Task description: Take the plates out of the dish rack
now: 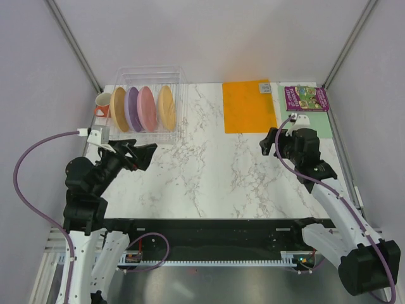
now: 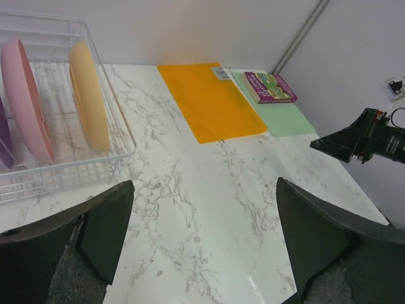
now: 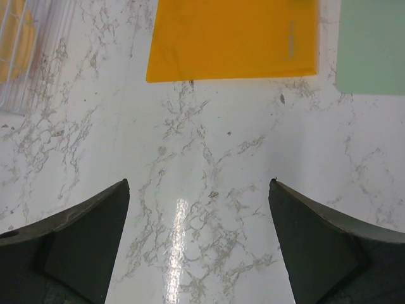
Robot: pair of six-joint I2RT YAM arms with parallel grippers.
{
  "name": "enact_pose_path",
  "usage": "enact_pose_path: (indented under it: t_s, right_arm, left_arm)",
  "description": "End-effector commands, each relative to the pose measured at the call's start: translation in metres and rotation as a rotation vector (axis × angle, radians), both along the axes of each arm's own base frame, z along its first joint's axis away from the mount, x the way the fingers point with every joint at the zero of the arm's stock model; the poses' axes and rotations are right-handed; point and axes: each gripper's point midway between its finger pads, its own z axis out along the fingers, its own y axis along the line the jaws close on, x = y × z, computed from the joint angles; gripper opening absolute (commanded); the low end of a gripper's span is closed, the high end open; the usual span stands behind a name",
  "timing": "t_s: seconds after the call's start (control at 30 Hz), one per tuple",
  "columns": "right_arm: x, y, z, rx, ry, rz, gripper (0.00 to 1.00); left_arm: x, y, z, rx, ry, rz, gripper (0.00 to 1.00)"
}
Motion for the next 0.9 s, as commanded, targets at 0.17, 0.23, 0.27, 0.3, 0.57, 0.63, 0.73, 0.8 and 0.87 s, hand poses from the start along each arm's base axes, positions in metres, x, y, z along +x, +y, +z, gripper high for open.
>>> enact_pose_path:
  t_s: [0.17, 0.23, 0.27, 0.3, 0.57, 0.63, 0.73, 0.8, 0.87]
  right_arm:
    - [0.006, 0.001, 0.001, 0.165, 0.065, -0.146, 0.98]
    - [0.006, 0.002, -0.008, 0.183, 0.075, -0.154, 0.98]
    - [0.006, 0.012, -0.007, 0.206, 0.07, -0.095, 0.98]
    - [0.006, 0.013, -0.01, 0.196, 0.075, -0.088, 0.98]
    - [0.009, -0.01, -0.023, 0.074, 0.074, -0.159, 0.98]
    - [0.013, -0.015, -0.017, 0.051, 0.066, -0.177, 0.98]
    - [0.016, -0.018, -0.011, 0.042, 0.057, -0.195, 0.98]
    - [0.018, -0.019, -0.005, 0.044, 0.044, -0.204, 0.98]
    - [0.019, -0.022, -0.003, 0.026, 0.04, -0.218, 0.98]
  left_arm:
    - [0.026, -0.004, 0.003, -0.145, 0.062, 0.022, 1.0]
    - [0.045, -0.018, 0.004, -0.131, 0.118, -0.054, 1.0]
    - [0.052, -0.021, 0.004, -0.115, 0.13, -0.076, 1.0]
    - [0.062, -0.018, 0.014, -0.1, 0.106, -0.052, 1.0]
    - [0.153, 0.009, -0.008, -0.001, 0.164, 0.167, 1.0]
    - [0.163, 0.012, -0.012, 0.023, 0.159, 0.22, 1.0]
    - [0.177, 0.01, -0.026, 0.078, 0.164, 0.278, 1.0]
    - [0.185, 0.015, -0.032, 0.123, 0.161, 0.34, 1.0]
    - [0.189, 0.005, -0.032, 0.152, 0.14, 0.35, 1.0]
